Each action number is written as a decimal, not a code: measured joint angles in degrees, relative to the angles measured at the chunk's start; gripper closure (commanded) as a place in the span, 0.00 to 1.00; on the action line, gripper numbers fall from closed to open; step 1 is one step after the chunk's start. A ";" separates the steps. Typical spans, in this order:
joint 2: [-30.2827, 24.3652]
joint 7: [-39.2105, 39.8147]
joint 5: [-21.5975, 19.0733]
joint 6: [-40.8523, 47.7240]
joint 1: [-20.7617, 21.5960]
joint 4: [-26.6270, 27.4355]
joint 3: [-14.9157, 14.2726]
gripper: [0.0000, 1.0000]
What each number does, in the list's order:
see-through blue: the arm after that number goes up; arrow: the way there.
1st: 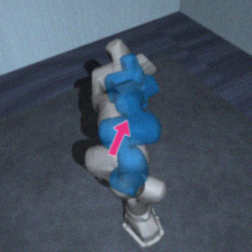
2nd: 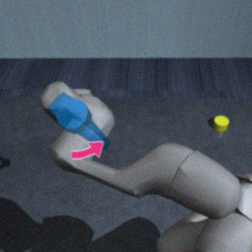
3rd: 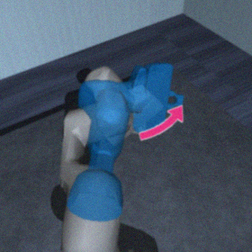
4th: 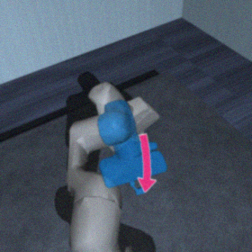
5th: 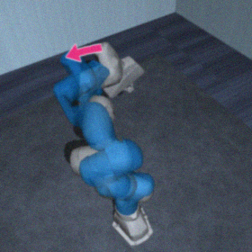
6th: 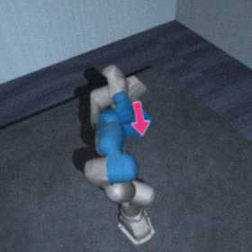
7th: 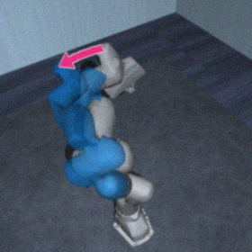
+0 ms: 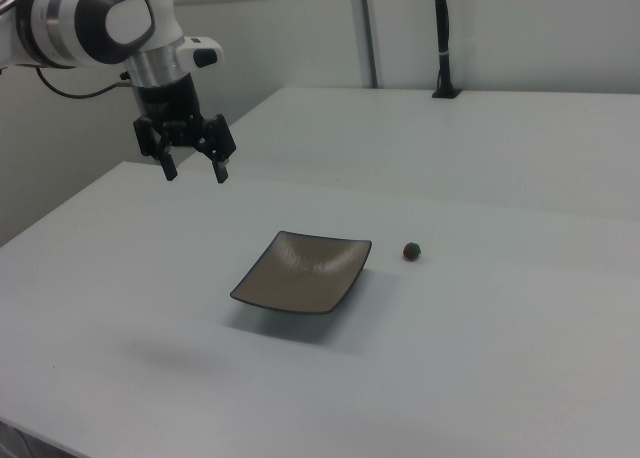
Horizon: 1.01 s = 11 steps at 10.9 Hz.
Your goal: Strawberries on a ceramic plate
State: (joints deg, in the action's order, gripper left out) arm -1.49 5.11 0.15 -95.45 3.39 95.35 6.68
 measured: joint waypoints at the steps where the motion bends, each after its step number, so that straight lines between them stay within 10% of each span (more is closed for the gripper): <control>1: 0.00 0.26 0.00 0.00 0.00 0.06 0.00 0.00; 11: 0.44 0.26 0.00 0.00 -0.19 0.07 -1.12 0.00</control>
State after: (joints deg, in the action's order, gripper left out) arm -1.04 5.37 0.15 -95.46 3.20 95.42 5.56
